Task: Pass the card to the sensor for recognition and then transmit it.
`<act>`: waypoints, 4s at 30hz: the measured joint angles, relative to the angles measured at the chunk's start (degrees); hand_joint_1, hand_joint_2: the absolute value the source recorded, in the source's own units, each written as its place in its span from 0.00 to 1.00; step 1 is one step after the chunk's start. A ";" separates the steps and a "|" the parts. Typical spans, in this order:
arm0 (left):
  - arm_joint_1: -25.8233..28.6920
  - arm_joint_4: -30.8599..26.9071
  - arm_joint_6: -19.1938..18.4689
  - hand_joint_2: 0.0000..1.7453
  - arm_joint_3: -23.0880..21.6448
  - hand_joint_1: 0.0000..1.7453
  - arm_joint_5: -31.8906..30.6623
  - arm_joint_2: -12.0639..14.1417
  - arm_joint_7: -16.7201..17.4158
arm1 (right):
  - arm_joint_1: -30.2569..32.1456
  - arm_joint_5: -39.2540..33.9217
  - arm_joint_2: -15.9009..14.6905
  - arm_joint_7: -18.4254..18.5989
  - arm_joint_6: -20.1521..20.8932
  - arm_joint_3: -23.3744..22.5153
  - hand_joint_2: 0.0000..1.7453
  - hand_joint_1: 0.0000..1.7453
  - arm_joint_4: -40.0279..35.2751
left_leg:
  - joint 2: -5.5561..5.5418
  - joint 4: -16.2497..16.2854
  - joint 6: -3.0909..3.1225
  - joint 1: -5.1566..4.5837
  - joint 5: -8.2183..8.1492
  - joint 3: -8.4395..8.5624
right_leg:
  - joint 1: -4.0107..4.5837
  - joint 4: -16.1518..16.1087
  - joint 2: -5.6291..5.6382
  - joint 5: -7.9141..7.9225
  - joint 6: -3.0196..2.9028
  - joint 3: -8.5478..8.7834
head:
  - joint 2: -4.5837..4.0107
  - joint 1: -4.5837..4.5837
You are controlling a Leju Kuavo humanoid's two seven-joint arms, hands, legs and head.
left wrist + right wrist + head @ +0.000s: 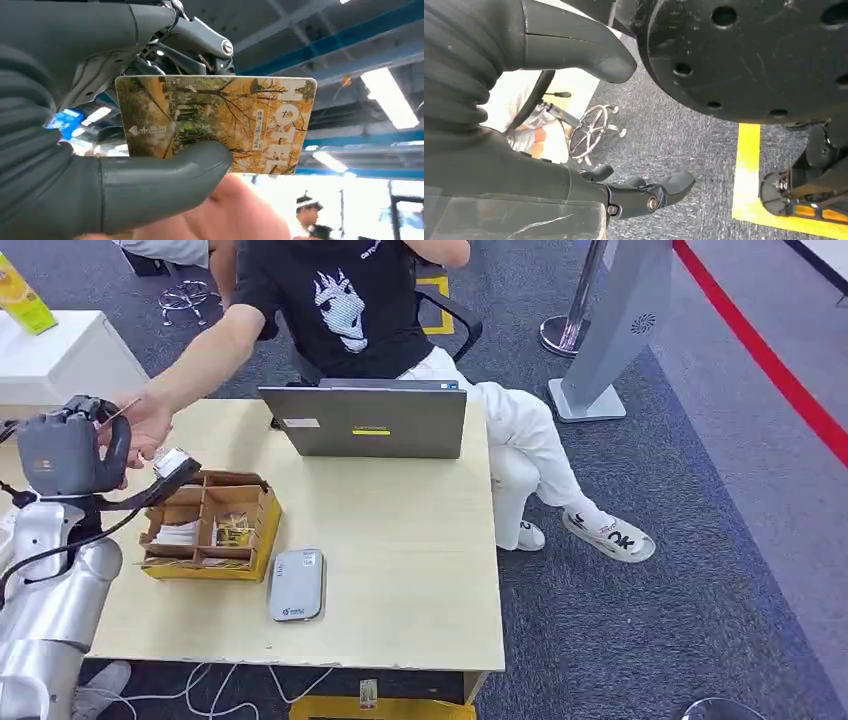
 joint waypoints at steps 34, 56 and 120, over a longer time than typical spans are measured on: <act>-0.41 0.65 0.50 1.00 -0.87 1.00 1.31 1.20 0.00 | 0.02 -0.15 -0.04 0.00 -0.04 0.85 1.00 0.00 -0.13 | 0.19 0.01 0.02 0.00 -0.03 -0.10 | 0.00 0.00 0.17 0.00 -0.01 -0.14 | 0.00 0.00; 1.84 -3.08 2.38 1.00 -0.87 0.00 3.28 0.70 -1.01 | 0.00 -0.77 -0.04 0.00 -0.26 1.11 1.00 0.00 -0.17 | 0.22 0.01 0.02 0.00 -0.11 -0.15 | 0.00 0.00 0.18 -0.05 0.02 -0.17 | 0.00 0.00; 37.52 -39.06 2.56 1.00 -6.60 0.00 0.58 -3.80 -2.88 | 0.95 -4.98 2.05 -1.11 -1.47 -0.22 1.00 0.00 0.07 | 0.24 0.01 0.03 -0.03 -0.34 -0.10 | -0.04 -0.02 0.18 -0.19 0.07 -0.08 | 0.00 0.00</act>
